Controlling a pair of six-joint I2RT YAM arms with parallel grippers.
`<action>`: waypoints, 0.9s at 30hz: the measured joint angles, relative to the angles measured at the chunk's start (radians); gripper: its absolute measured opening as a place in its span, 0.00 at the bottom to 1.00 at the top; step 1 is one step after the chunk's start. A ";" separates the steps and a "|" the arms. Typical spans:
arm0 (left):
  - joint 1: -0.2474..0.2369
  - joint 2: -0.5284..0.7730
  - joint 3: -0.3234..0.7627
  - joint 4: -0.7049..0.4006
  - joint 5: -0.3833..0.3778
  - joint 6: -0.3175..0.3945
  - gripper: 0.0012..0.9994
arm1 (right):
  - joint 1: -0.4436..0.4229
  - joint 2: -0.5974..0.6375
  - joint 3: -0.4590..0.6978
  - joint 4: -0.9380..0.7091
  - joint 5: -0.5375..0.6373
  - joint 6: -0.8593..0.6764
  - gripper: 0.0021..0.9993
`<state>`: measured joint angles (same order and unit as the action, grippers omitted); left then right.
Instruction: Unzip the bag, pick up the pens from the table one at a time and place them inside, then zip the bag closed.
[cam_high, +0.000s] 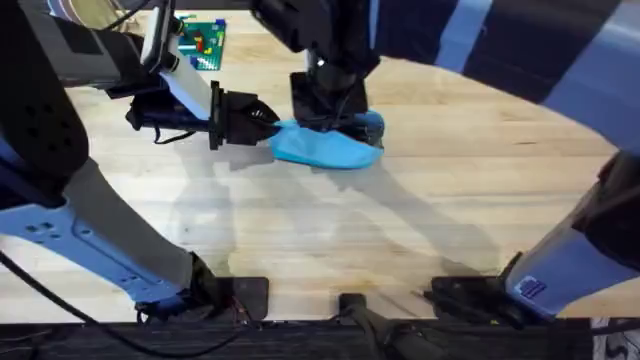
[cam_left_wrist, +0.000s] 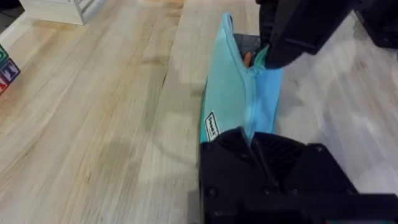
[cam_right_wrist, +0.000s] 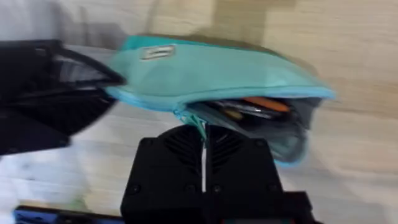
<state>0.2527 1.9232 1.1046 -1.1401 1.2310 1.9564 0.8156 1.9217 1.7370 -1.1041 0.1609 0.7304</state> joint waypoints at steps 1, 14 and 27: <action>0.000 0.000 0.000 0.004 -0.004 0.000 0.04 | -0.010 -0.002 0.001 -0.021 -0.002 -0.009 0.03; 0.008 0.000 -0.001 0.011 -0.026 0.000 0.04 | -0.123 -0.019 0.003 -0.164 0.010 -0.066 0.03; 0.008 0.000 -0.001 0.011 -0.028 0.000 0.04 | -0.160 -0.024 0.003 -0.195 0.031 -0.081 0.03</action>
<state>0.2607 1.9232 1.1038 -1.1294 1.2034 1.9564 0.6559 1.8973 1.7397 -1.2995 0.1917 0.6491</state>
